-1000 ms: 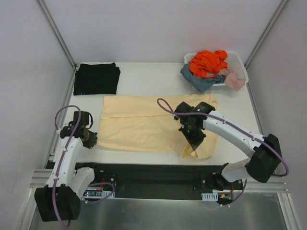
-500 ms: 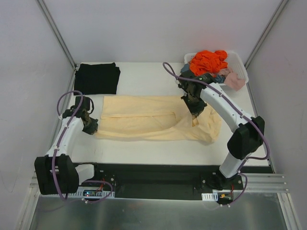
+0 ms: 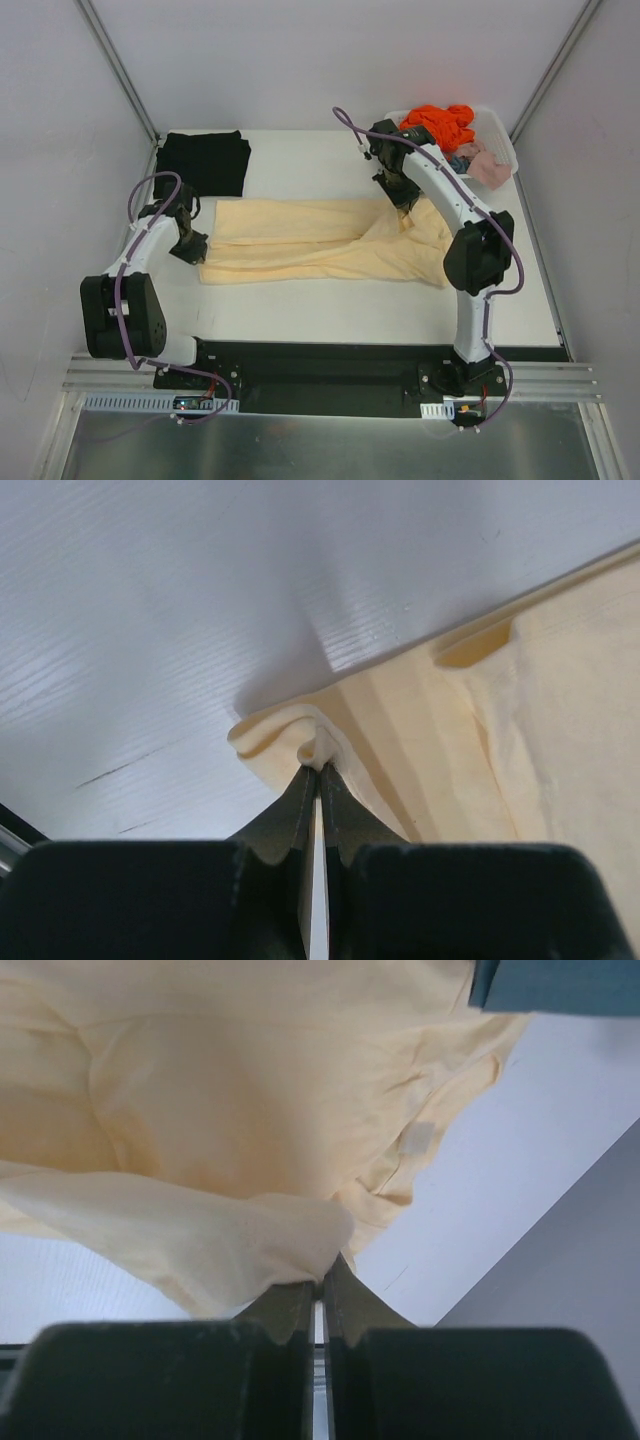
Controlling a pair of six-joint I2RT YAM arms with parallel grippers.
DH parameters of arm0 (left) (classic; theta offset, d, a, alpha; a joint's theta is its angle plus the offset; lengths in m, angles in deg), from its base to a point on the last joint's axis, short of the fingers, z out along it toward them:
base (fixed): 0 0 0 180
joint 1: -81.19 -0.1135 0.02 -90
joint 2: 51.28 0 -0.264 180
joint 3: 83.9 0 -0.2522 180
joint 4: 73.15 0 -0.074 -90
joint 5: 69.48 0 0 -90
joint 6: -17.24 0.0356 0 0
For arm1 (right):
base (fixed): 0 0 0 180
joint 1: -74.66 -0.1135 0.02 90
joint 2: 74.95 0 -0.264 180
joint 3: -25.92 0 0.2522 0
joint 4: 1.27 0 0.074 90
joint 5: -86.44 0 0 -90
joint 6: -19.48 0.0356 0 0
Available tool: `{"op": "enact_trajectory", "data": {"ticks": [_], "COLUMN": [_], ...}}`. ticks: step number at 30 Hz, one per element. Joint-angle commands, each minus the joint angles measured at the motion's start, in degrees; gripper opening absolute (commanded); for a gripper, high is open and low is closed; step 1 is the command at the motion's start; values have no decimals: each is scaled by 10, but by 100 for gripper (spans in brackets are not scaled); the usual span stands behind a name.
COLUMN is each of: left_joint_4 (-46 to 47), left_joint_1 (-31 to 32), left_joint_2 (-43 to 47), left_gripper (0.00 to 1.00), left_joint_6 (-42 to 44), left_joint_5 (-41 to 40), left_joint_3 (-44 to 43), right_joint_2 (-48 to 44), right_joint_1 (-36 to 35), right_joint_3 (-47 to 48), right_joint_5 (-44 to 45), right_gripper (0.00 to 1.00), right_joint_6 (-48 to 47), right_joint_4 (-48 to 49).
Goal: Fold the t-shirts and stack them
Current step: Fold the other side of the tshirt into a rectangle
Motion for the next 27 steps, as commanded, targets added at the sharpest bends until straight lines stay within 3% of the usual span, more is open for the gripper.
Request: {"op": "enact_trajectory", "data": {"ticks": [1, 15, 21, 22, 23, 24, 26, 27], "left_joint_4": [2, 10, 10, 12, 13, 13, 13, 13], "left_joint_1": [-4, -3, -3, -3, -2, -2, -2, -2], "left_joint_2": [-33, -169, -204, -205, -205, -202, -195, -184], "left_gripper": [0, 1, 30, 41, 58, 84, 99, 99], "left_joint_6": [19, 62, 72, 73, 75, 77, 86, 88], "left_joint_5": [-20, -7, -18, -15, -12, -10, -3, -2], "left_joint_3": [-43, -158, -188, -190, -192, -193, -190, -187], "right_joint_2": [41, 85, 111, 116, 119, 124, 143, 150], "right_joint_1": [17, 40, 42, 42, 41, 41, 41, 41], "right_joint_3": [67, 75, 63, 57, 55, 64, 81, 101], "right_joint_5": [26, 34, 63, 63, 70, 73, 63, 60], "right_gripper": [1, 2, 4, 4, 4, 8, 13, 23], "right_joint_6": [-65, -82, -131, -144, -154, -161, -174, -175], "right_joint_4": [-14, 35, 130, 186, 214, 238, 275, 280]}}
